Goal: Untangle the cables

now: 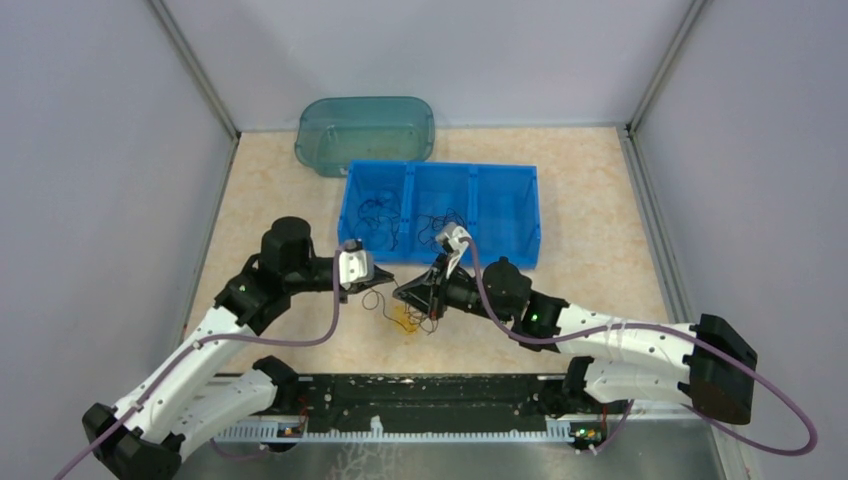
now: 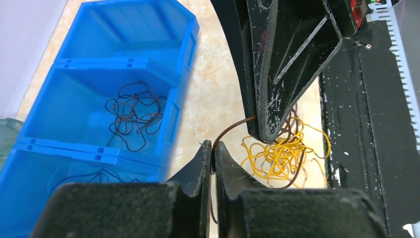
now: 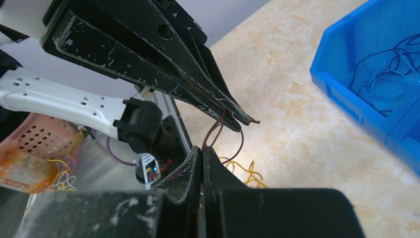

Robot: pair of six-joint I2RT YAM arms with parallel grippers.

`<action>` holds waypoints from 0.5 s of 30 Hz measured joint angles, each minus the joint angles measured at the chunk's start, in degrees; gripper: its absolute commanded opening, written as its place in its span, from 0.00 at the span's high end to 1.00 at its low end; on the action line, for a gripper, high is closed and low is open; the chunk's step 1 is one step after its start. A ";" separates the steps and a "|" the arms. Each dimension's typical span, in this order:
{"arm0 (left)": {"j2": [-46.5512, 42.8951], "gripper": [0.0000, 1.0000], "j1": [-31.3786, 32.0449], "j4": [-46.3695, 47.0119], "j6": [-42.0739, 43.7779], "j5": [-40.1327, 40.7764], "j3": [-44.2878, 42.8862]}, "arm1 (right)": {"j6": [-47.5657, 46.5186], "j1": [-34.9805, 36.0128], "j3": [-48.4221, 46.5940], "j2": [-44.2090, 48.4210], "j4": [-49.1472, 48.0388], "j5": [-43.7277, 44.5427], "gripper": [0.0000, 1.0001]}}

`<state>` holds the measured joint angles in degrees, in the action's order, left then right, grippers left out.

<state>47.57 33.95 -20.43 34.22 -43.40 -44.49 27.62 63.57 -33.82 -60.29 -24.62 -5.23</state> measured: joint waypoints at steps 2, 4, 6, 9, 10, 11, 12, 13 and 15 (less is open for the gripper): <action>-0.04 1.00 0.48 0.92 0.09 0.55 0.00 | 0.46 0.00 0.00 0.00 -0.35 -0.26 0.76; -0.15 1.00 0.85 2.67 -0.09 1.03 -0.04 | 1.05 0.00 0.00 0.00 -0.74 -0.55 0.67; 0.00 1.00 1.14 3.91 -1.25 1.16 -1.14 | 1.36 0.00 0.00 -0.02 -1.25 -0.72 0.65; 1.46 0.99 1.55 5.31 -3.74 0.44 -5.66 | 1.57 0.00 0.00 -0.24 -2.91 -1.01 0.65; 1.97 1.00 1.73 6.10 -4.72 0.09 -7.34 | 1.68 0.00 0.00 -0.37 -3.56 -1.18 0.65; 2.27 1.00 1.81 6.80 -5.38 -0.22 -8.52 | 2.01 0.00 0.00 -0.52 -4.31 -1.46 0.65; 2.45 1.00 1.97 7.39 -6.03 -0.46 -9.38 | 2.25 0.00 -0.04 -0.76 -5.35 -1.88 0.65; 2.54 1.00 2.05 7.91 -6.62 -0.79 -10.08 | 2.49 0.00 -0.04 -1.05 -6.34 -2.16 0.65; 2.69 0.99 2.08 8.55 -7.67 -1.20 -10.58 | 3.13 0.00 -0.63 -2.19 -8.11 -2.93 0.65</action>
<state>50.26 36.03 -11.88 26.55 -44.60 -55.07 30.74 63.57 -34.46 -62.48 -32.73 -8.16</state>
